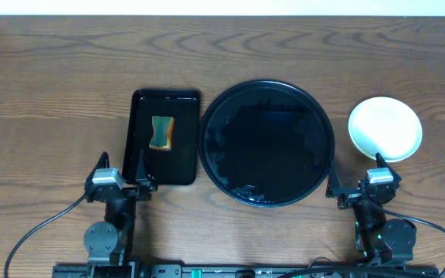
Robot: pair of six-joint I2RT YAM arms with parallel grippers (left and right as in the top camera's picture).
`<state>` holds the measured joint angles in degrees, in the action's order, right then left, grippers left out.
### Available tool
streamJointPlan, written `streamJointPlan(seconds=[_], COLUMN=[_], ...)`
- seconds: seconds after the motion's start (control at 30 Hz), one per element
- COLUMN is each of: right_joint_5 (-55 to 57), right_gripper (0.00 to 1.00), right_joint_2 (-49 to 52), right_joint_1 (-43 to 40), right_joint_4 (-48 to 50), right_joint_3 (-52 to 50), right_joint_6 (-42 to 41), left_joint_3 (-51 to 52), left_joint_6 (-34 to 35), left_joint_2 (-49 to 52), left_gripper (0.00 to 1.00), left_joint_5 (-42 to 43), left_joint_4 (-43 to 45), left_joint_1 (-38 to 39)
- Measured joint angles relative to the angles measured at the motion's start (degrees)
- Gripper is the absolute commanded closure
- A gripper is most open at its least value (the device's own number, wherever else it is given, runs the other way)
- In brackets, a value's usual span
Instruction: Clean dirty plates on tray and stack at the side
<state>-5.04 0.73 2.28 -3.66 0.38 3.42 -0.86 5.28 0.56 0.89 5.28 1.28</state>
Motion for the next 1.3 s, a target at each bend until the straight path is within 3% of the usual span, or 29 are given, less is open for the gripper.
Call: streamJointPlan(seconds=[0.13,1.3], right_joint_5=[0.0,0.2], right_gripper=[0.01,0.01], right_joint_2=[0.0,0.0], right_joint_1=[0.0,0.0], right_joint_4=[0.0,0.0], right_joint_3=[0.0,0.0], right_joint_6=[0.0,0.0], left_joint_3=[0.2,0.1], left_joint_6=[-0.9,-1.1], left_joint_2=[0.1,0.0], left_gripper=[0.16,0.16], left_joint_5=[0.4,0.7], left_joint_4=[-6.3,-6.6], left_joint_1=[0.0,0.0])
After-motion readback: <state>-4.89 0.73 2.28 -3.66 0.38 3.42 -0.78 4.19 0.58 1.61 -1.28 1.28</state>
